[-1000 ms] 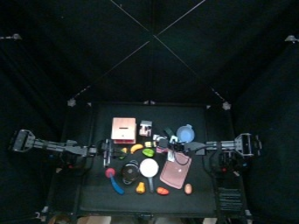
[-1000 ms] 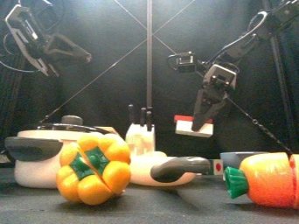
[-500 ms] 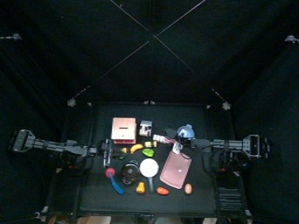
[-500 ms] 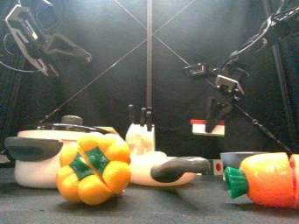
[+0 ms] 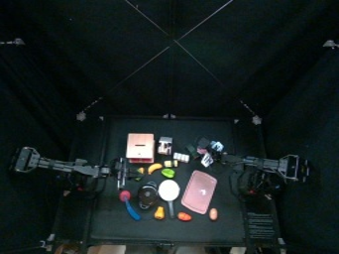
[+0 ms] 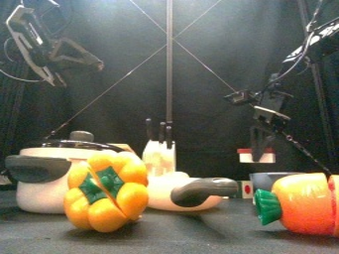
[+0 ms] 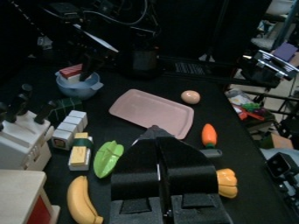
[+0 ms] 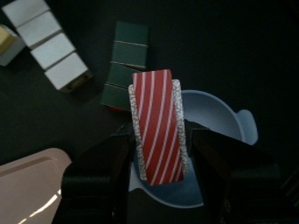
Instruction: Place salmon sushi in bowl
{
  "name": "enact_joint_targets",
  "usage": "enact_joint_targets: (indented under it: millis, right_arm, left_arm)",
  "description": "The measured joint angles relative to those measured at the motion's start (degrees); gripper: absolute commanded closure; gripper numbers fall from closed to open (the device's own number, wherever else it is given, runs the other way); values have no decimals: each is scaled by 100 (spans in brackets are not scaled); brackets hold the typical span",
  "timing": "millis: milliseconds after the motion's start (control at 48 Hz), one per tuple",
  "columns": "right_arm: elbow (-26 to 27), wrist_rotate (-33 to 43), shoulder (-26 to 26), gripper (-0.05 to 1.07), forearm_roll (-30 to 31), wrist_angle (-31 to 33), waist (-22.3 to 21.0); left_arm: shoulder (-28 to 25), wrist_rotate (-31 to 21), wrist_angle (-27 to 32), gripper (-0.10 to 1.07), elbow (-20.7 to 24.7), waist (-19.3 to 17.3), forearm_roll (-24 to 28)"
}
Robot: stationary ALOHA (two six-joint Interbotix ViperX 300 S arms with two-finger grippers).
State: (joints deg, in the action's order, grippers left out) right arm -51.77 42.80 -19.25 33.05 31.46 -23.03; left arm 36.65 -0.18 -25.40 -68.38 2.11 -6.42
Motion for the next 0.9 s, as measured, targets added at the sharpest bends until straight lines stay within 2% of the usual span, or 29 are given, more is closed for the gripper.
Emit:
enact_joint_targets:
  millis: [333, 896]
  right_arm:
    - [-352, -9, -123, 31, 105, 26, -334]
    - [-615, 0, -185, 26, 97, -264, -404]
  left_arm:
    - [0, 0, 0, 102, 0, 9, 9]
    - [0, 0, 0, 102, 0, 9, 9]
